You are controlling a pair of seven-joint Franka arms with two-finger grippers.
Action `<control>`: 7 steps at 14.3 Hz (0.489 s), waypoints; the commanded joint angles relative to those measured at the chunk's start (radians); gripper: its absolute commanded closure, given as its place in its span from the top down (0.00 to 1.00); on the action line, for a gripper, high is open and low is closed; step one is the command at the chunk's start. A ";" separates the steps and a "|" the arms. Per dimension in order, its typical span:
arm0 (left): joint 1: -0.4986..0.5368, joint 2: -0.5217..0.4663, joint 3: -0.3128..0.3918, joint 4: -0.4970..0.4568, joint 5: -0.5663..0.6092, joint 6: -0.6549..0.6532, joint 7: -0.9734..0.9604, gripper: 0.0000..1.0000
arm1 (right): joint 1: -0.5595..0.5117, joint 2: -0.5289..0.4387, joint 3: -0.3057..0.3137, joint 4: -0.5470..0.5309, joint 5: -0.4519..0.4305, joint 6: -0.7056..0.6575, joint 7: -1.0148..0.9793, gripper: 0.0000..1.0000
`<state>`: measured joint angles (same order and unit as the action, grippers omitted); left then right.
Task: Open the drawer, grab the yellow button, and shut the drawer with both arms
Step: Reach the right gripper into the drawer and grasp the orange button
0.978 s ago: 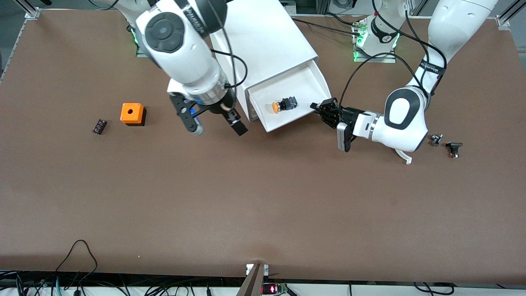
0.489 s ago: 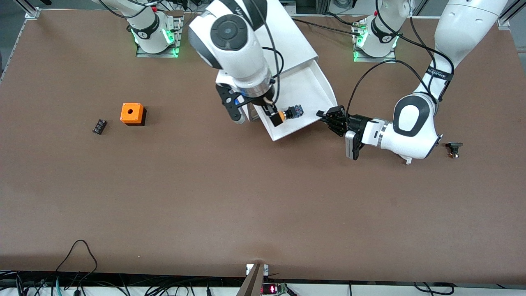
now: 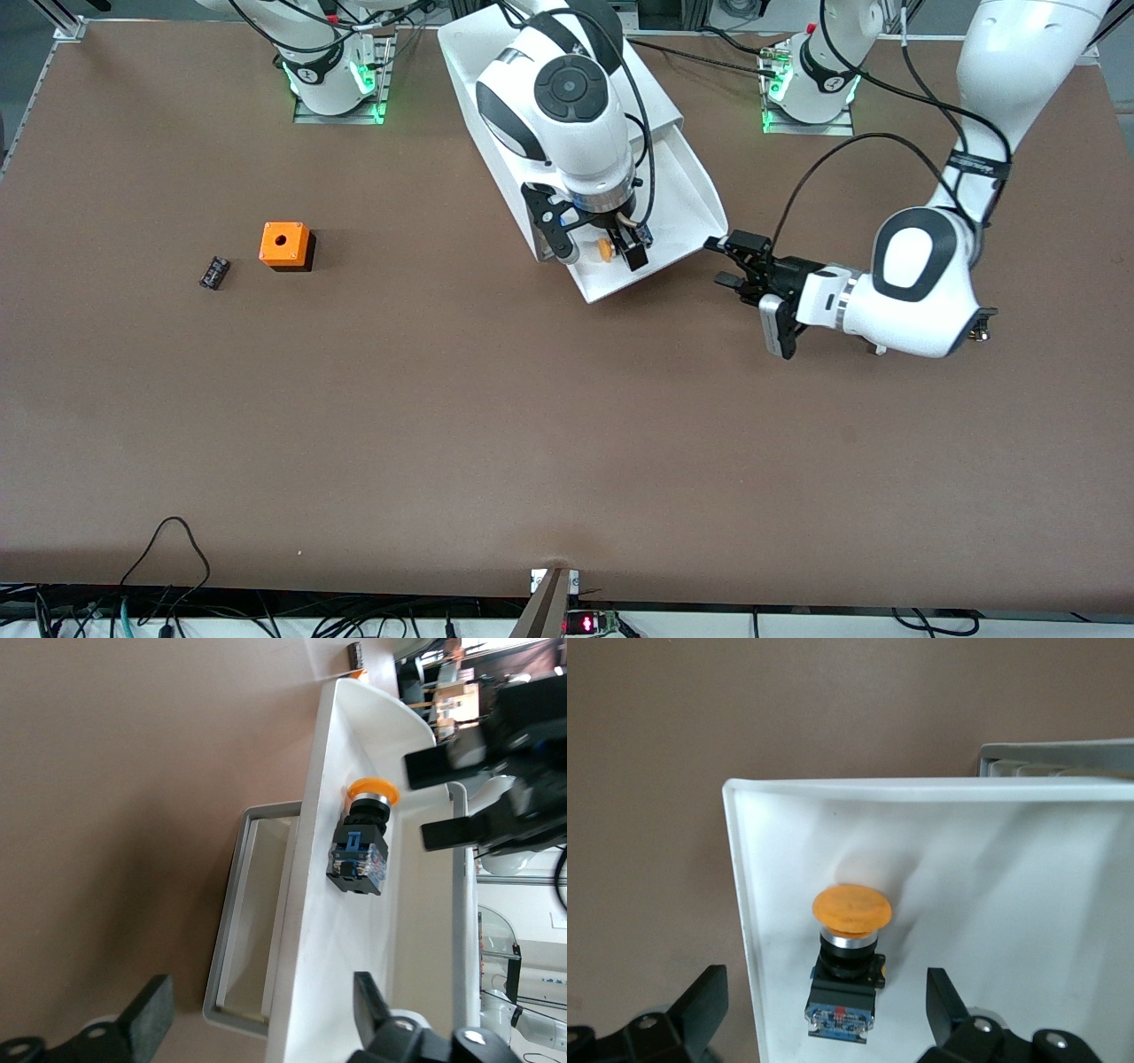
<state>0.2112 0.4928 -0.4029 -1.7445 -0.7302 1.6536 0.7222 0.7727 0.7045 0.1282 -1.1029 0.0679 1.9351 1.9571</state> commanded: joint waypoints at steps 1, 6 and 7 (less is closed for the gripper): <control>-0.001 0.015 0.003 0.143 0.109 -0.110 -0.163 1.00 | 0.036 0.052 -0.018 0.048 -0.019 0.030 0.054 0.99; -0.018 0.012 -0.014 0.377 0.426 -0.254 -0.421 1.00 | 0.046 0.066 -0.016 0.044 -0.036 0.033 0.057 0.62; -0.029 0.012 -0.016 0.408 0.486 -0.267 -0.443 1.00 | 0.046 0.066 -0.015 0.044 -0.036 0.031 0.054 0.40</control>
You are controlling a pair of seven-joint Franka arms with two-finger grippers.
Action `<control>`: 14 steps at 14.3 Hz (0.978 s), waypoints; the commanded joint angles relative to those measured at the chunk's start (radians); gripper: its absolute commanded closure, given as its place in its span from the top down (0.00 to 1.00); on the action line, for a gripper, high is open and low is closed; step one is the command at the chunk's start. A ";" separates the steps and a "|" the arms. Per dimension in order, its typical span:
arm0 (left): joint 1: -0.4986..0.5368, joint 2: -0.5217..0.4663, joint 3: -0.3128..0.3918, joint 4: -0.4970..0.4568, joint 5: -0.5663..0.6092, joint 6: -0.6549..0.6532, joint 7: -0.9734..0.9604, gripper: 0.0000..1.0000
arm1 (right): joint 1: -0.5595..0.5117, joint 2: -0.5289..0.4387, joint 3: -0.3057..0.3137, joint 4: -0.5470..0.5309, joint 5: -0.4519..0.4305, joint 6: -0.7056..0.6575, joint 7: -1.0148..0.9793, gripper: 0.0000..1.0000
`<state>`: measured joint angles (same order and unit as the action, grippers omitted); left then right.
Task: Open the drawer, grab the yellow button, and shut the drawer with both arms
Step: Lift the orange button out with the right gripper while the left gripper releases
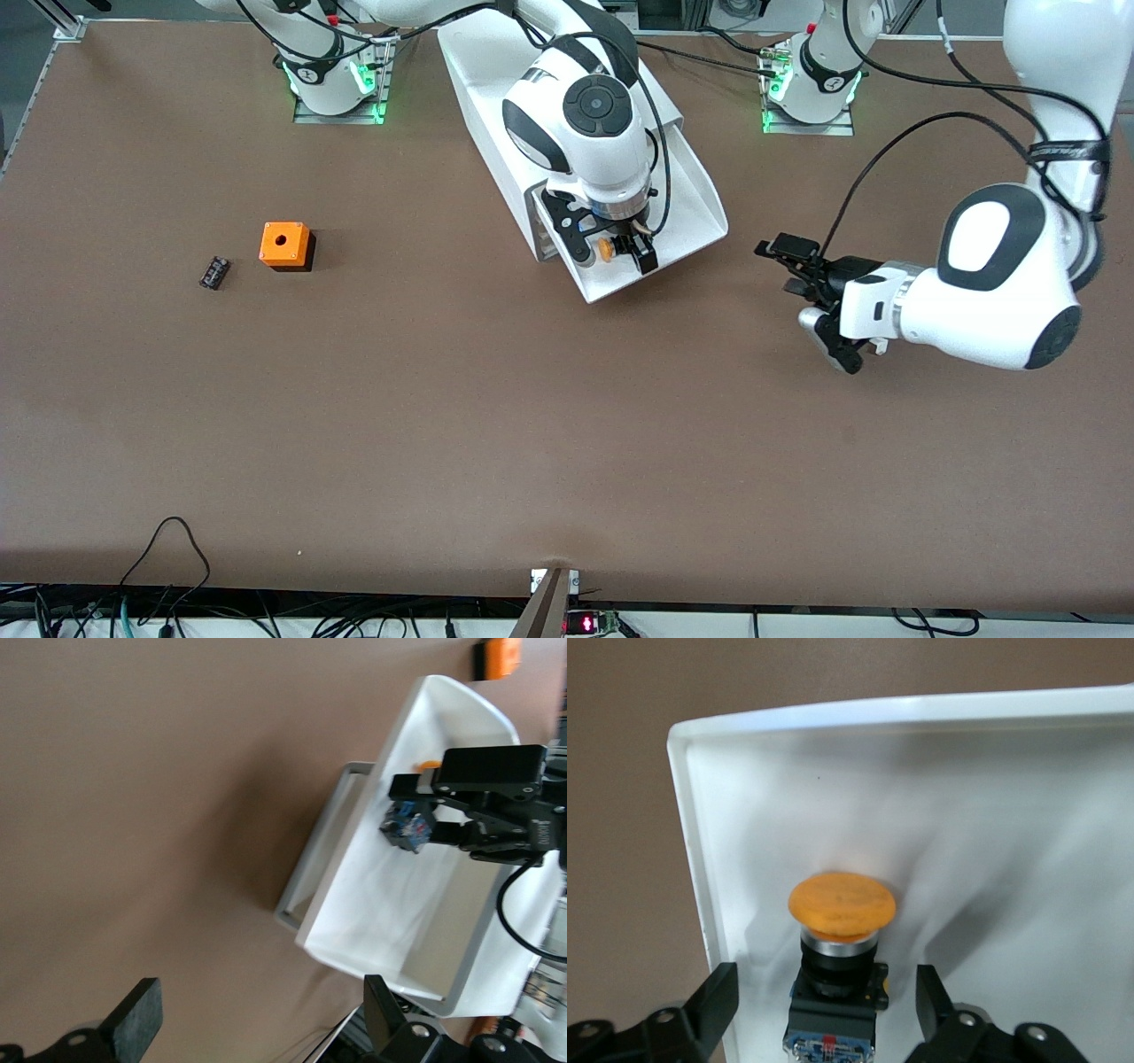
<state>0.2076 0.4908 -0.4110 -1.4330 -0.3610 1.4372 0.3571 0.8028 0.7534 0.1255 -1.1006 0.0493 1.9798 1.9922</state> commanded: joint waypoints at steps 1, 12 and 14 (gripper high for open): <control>-0.042 0.008 -0.008 0.121 0.181 -0.060 -0.089 1.00 | 0.016 0.015 -0.012 0.044 -0.017 -0.015 0.016 0.16; -0.116 -0.038 -0.005 0.221 0.562 0.003 -0.078 1.00 | -0.198 -0.057 0.022 0.114 0.066 -0.128 -0.118 0.00; -0.114 -0.037 -0.005 0.214 0.556 0.006 -0.130 1.00 | -0.230 -0.057 0.022 0.134 0.122 -0.127 -0.119 0.00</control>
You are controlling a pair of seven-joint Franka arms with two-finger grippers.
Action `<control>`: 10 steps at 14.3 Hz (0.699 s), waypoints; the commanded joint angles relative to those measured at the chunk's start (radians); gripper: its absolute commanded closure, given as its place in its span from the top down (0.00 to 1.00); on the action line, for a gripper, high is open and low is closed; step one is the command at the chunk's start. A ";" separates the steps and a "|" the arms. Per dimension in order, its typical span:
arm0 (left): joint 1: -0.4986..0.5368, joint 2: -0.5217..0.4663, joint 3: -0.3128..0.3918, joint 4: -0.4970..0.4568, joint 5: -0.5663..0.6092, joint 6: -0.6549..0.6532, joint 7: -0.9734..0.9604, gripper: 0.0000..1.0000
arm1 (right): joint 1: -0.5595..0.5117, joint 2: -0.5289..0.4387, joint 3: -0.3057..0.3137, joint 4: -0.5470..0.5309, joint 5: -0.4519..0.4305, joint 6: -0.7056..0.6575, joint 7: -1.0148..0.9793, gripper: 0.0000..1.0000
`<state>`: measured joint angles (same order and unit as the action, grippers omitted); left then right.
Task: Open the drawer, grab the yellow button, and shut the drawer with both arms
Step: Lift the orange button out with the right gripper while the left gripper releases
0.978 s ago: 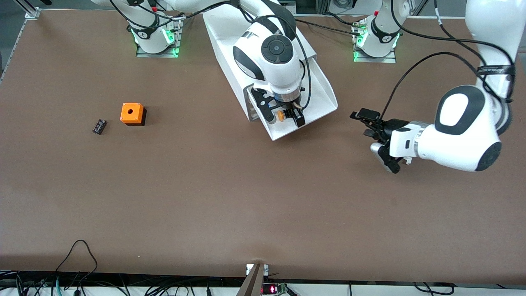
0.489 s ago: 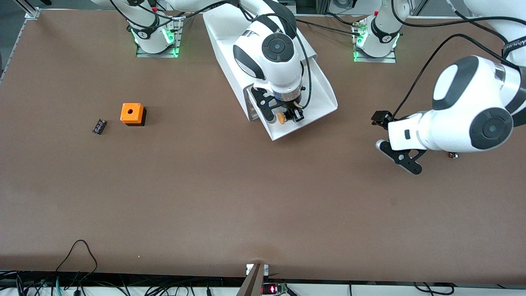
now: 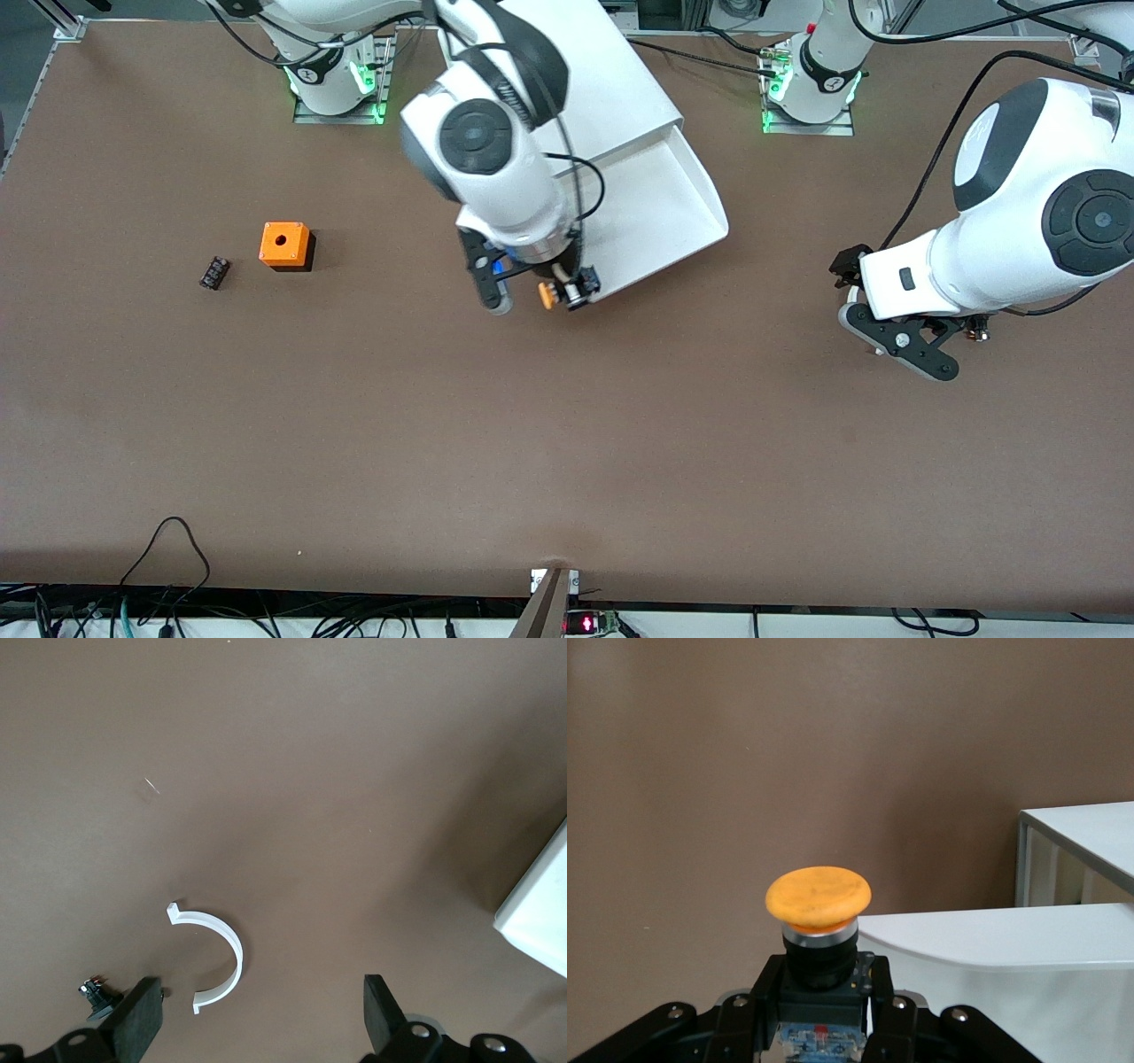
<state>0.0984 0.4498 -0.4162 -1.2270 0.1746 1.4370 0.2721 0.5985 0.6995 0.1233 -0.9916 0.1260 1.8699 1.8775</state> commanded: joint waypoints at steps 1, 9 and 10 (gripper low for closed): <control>-0.006 0.004 0.001 0.004 0.013 0.011 -0.127 1.00 | -0.025 -0.005 0.024 0.027 0.049 -0.020 -0.004 0.00; -0.115 0.004 -0.006 -0.189 -0.081 0.350 -0.828 1.00 | -0.160 -0.069 0.010 0.022 0.038 -0.294 -0.718 0.00; -0.135 0.004 -0.004 -0.218 -0.078 0.399 -0.902 1.00 | -0.180 -0.087 0.001 0.021 0.032 -0.342 -0.806 0.00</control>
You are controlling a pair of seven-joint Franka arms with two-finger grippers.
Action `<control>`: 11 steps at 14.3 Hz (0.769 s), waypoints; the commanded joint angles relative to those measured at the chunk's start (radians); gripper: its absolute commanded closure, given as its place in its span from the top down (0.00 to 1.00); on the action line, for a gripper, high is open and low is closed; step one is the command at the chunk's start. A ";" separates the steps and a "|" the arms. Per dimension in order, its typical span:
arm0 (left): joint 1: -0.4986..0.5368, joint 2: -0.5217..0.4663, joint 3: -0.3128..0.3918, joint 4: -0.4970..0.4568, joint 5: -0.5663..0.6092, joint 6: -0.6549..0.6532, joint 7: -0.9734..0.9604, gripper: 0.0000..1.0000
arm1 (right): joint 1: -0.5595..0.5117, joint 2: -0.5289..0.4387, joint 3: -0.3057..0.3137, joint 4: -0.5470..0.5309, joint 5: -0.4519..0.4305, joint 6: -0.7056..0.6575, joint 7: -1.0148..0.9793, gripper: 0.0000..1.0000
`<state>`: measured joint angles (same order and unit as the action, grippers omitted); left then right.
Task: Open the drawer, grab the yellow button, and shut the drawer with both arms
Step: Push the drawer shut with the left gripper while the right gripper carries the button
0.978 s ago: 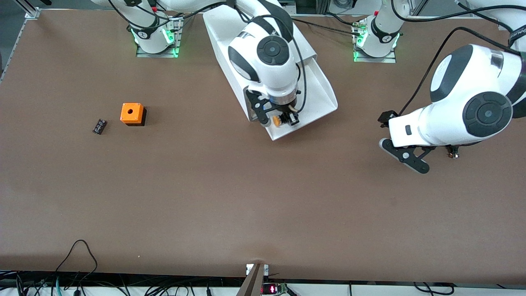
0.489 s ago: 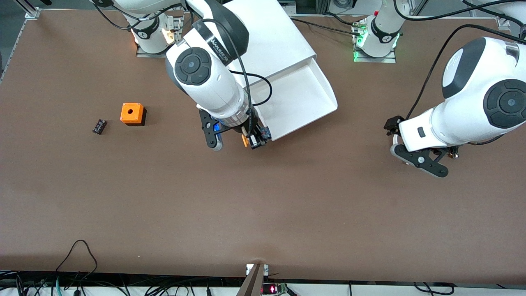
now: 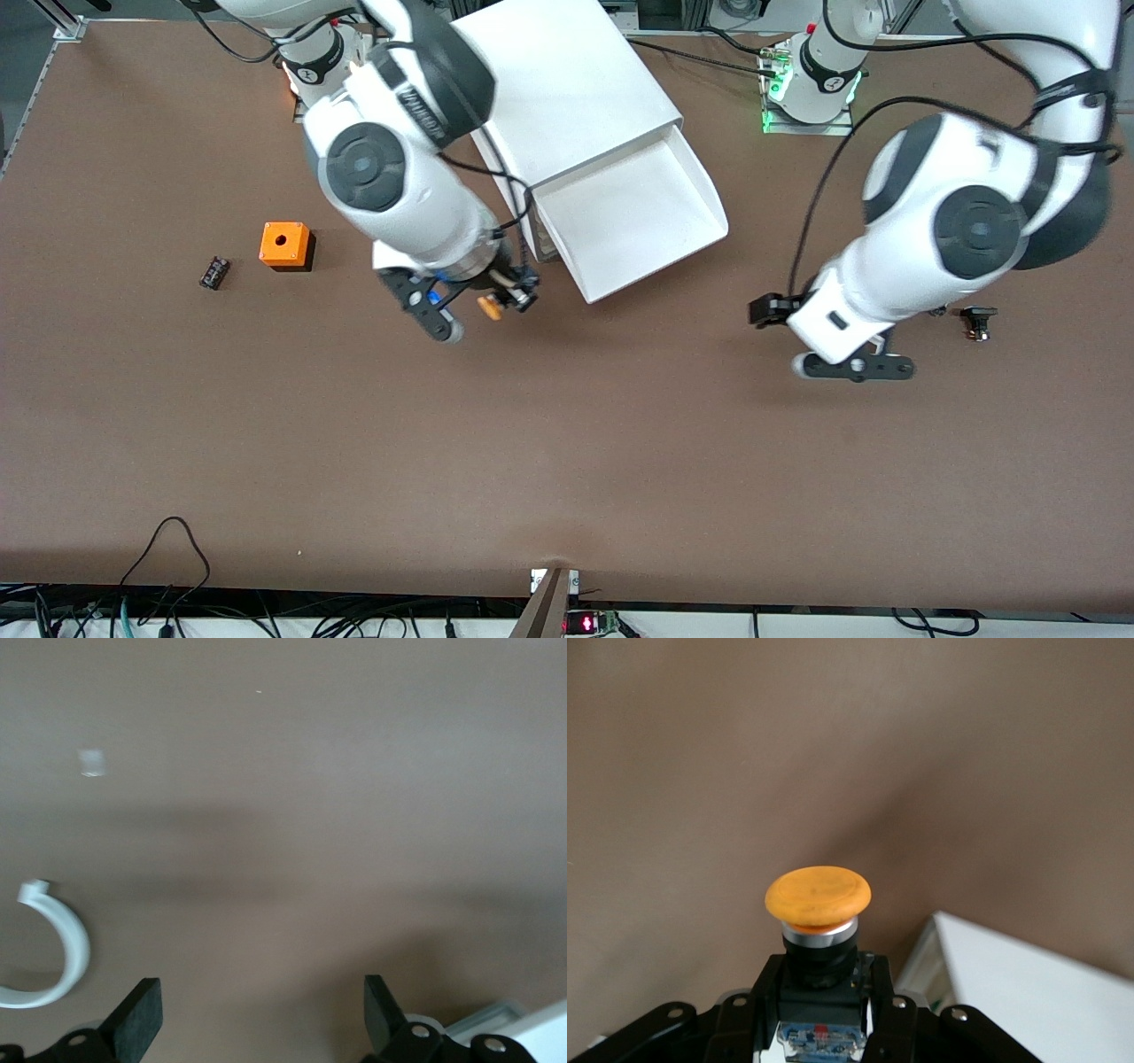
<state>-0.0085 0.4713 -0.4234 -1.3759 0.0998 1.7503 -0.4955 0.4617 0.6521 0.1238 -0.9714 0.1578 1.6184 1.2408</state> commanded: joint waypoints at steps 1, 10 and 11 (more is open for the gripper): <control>-0.050 -0.017 0.003 -0.099 0.004 0.134 -0.206 1.00 | -0.058 -0.052 -0.019 -0.004 -0.017 -0.118 -0.267 0.00; -0.163 -0.051 -0.012 -0.328 0.116 0.330 -0.577 1.00 | -0.218 -0.010 -0.185 -0.254 -0.011 0.144 -0.995 0.00; -0.162 -0.052 -0.047 -0.351 0.116 0.328 -0.577 1.00 | -0.233 -0.008 -0.187 -0.301 -0.020 0.205 -1.017 0.00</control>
<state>-0.1636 0.4646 -0.4390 -1.6592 0.1862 2.0682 -1.0327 0.2472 0.6557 -0.0705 -1.1782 0.1422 1.7270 0.2869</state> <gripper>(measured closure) 0.000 0.573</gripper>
